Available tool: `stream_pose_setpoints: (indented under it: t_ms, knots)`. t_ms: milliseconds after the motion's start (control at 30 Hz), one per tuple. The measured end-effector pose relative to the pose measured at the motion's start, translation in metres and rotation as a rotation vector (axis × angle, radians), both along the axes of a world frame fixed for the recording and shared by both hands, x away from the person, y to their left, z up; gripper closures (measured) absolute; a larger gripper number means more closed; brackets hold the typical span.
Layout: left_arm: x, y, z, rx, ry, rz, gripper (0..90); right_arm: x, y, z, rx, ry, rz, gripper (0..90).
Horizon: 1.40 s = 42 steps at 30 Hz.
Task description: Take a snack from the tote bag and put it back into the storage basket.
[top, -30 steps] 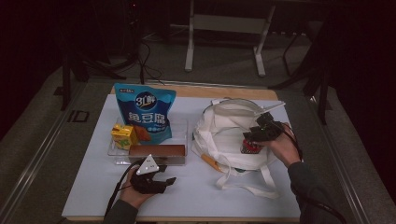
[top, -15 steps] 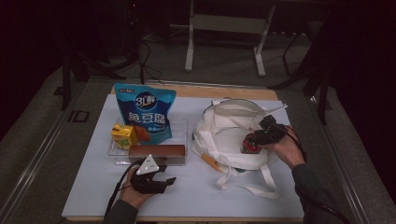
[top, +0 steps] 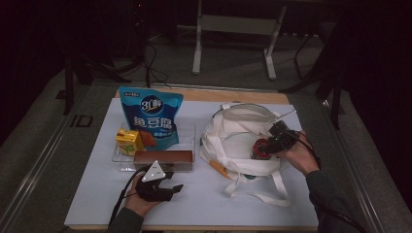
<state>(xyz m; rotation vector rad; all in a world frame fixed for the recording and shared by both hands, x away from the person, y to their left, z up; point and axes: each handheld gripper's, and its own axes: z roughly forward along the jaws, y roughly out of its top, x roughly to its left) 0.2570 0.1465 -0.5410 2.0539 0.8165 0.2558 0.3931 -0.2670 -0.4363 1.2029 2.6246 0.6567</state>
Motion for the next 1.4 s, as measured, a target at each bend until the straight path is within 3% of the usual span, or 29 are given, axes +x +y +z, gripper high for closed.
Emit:
stream_pose_setpoints:
  t_ms: [400,533,967,1400]
  knots:
    - [0.0,0.0,0.0,0.001,0.0,0.0,38.0,0.001,0.002,-0.004,-0.058,0.013,0.013,24.5]
    - [0.0,0.0,0.0,0.001,0.0,0.0,37.9,0.003,0.005,-0.01,-0.091,0.024,-0.01,23.1]
    - [0.0,0.0,0.0,0.001,0.0,-0.001,37.9,0.01,0.014,-0.018,-0.109,0.073,-0.068,24.9]
    - [0.0,0.0,0.0,0.001,0.001,0.0,37.9,0.017,0.027,-0.019,-0.109,0.04,-0.172,25.2]
